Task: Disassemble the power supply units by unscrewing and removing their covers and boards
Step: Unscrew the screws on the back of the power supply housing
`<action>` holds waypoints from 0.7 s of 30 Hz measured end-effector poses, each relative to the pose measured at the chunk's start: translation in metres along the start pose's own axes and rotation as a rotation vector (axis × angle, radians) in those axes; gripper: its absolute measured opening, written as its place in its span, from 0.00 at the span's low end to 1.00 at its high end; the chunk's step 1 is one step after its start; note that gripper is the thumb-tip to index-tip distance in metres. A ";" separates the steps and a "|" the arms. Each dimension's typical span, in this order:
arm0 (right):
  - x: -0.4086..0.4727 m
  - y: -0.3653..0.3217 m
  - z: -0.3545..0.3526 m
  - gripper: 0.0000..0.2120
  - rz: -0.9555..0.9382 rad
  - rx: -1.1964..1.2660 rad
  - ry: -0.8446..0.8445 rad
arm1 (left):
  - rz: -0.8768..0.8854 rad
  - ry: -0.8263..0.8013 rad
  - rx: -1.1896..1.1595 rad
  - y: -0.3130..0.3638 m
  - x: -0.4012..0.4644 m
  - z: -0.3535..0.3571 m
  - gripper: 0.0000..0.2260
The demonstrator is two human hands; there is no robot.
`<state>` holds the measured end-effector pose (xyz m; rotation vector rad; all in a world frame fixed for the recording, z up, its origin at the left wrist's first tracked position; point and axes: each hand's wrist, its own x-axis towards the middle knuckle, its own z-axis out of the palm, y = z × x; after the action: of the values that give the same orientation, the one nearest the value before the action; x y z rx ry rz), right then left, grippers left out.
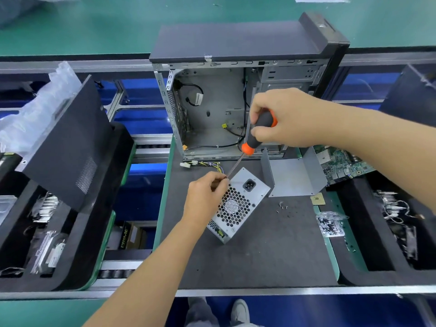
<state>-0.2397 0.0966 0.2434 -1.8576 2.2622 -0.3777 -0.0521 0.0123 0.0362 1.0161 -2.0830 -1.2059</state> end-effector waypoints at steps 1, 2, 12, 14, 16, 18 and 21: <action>-0.001 0.002 0.000 0.05 0.013 0.014 0.027 | -0.032 0.015 -0.069 0.000 0.001 -0.002 0.02; -0.002 0.003 0.000 0.05 0.028 0.028 0.055 | -0.065 0.026 -0.135 0.000 0.002 -0.004 0.03; -0.014 0.011 0.014 0.04 0.152 0.144 0.022 | -0.785 0.106 -0.983 -0.021 -0.004 -0.029 0.06; -0.015 0.009 0.019 0.04 0.150 0.165 0.003 | -0.805 0.012 -0.969 -0.023 -0.009 -0.031 0.08; -0.015 0.008 0.024 0.04 0.145 0.186 -0.009 | -0.812 -0.057 -0.854 -0.025 -0.012 -0.033 0.13; -0.013 0.005 0.028 0.03 0.142 0.197 -0.027 | -0.791 -0.089 -0.680 -0.028 -0.015 -0.036 0.16; -0.011 0.001 0.032 0.03 0.145 0.204 -0.050 | -0.777 -0.170 -0.613 -0.030 -0.021 -0.040 0.18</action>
<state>-0.2284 0.1051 0.2122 -1.5765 2.2162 -0.5114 0.0000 0.0003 0.0265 1.4765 -1.2483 -2.1872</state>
